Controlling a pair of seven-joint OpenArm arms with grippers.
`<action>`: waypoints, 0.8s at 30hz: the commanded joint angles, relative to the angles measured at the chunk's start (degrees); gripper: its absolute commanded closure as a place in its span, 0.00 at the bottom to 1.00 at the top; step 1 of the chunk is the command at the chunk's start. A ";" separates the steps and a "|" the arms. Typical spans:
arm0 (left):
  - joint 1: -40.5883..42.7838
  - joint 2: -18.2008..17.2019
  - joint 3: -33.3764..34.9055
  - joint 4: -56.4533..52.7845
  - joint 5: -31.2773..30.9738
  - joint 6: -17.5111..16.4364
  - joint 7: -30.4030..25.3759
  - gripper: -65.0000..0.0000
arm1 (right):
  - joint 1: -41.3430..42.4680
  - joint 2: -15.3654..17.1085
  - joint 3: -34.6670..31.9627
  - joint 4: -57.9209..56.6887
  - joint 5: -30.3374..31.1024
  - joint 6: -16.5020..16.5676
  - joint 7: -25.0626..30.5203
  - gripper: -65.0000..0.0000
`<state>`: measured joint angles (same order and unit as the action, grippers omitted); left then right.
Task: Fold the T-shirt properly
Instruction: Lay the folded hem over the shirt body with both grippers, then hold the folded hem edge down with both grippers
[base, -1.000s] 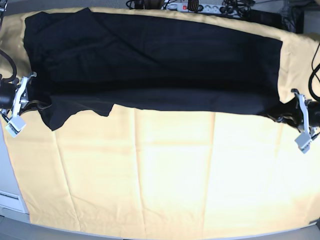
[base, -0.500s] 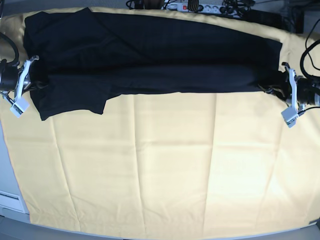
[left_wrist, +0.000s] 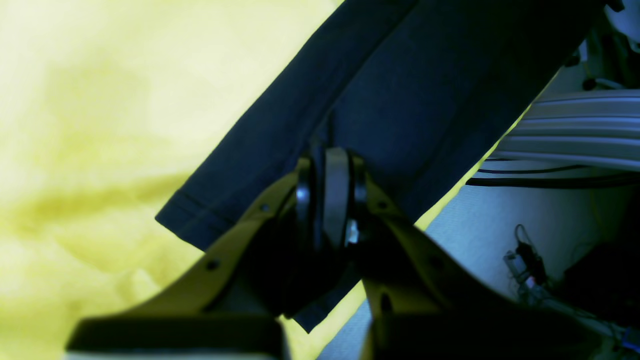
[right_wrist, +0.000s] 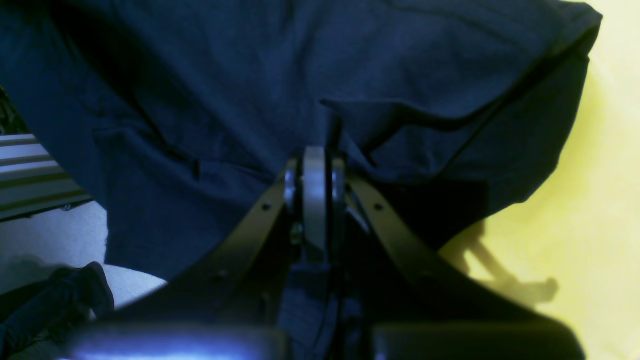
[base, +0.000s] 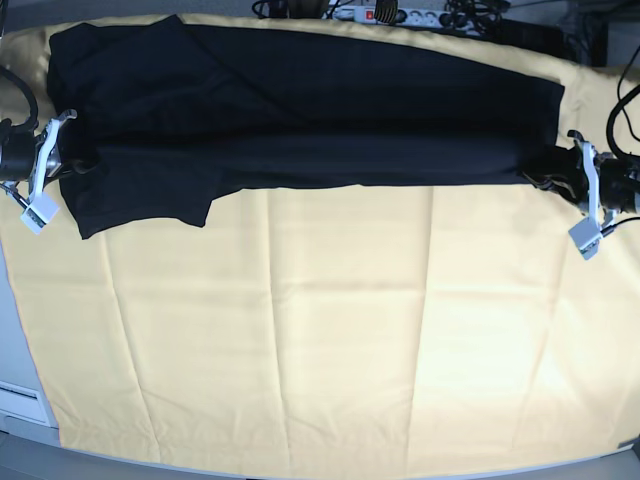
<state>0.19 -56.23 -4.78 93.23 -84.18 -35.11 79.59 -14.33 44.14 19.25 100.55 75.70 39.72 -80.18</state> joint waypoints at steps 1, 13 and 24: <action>-0.63 -1.64 -0.59 0.52 -0.82 0.00 0.41 1.00 | 0.50 1.79 0.79 0.66 0.76 0.28 0.18 1.00; 3.04 -2.01 -0.59 0.52 -0.82 -0.07 0.41 0.62 | -0.46 1.57 0.79 0.63 0.42 0.28 0.18 1.00; 5.18 -2.03 -0.59 0.52 -0.82 -1.92 0.41 1.00 | -4.02 1.27 0.76 0.63 -2.47 0.28 1.09 1.00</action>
<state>6.07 -56.53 -4.78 93.23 -84.05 -36.69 79.96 -18.74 43.81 19.25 100.55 72.86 39.72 -79.55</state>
